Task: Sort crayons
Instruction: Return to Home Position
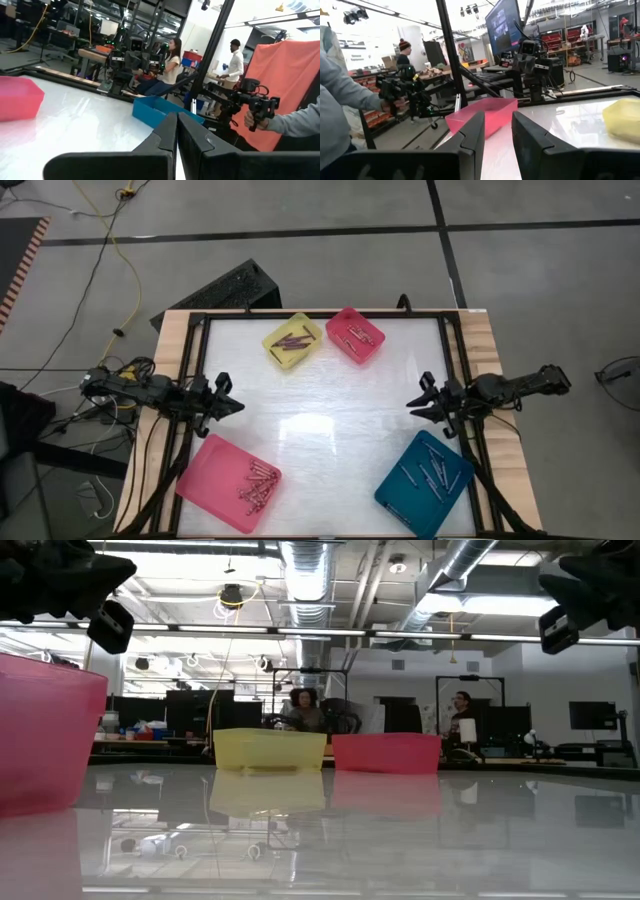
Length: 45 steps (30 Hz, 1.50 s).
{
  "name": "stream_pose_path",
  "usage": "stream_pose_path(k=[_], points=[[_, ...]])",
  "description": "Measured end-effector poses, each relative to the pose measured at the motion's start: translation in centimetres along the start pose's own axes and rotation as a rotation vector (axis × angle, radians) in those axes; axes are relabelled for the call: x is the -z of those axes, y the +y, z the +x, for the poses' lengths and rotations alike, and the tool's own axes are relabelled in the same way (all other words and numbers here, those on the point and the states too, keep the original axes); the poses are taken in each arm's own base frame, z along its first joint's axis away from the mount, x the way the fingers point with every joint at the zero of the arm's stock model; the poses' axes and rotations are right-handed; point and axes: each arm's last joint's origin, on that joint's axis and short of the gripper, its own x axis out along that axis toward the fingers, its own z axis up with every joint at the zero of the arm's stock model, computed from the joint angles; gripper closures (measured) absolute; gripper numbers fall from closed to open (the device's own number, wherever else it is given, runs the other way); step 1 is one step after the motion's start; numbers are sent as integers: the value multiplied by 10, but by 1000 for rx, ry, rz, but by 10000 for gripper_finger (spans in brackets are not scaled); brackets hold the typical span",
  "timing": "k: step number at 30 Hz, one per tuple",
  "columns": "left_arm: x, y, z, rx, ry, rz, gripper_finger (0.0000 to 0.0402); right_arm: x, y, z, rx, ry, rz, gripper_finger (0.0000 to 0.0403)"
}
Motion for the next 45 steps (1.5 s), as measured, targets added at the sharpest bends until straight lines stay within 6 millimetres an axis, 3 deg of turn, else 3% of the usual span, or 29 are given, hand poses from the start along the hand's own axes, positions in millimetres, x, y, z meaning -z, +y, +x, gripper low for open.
stream_pose_path(k=[20,45], points=[[21,7,-2,-60,234,23,401,14,-3,-1,29,141,-5,296],[20,6,-2,-67,239,26,401,15,-3,-1,22,155,-5,296]])
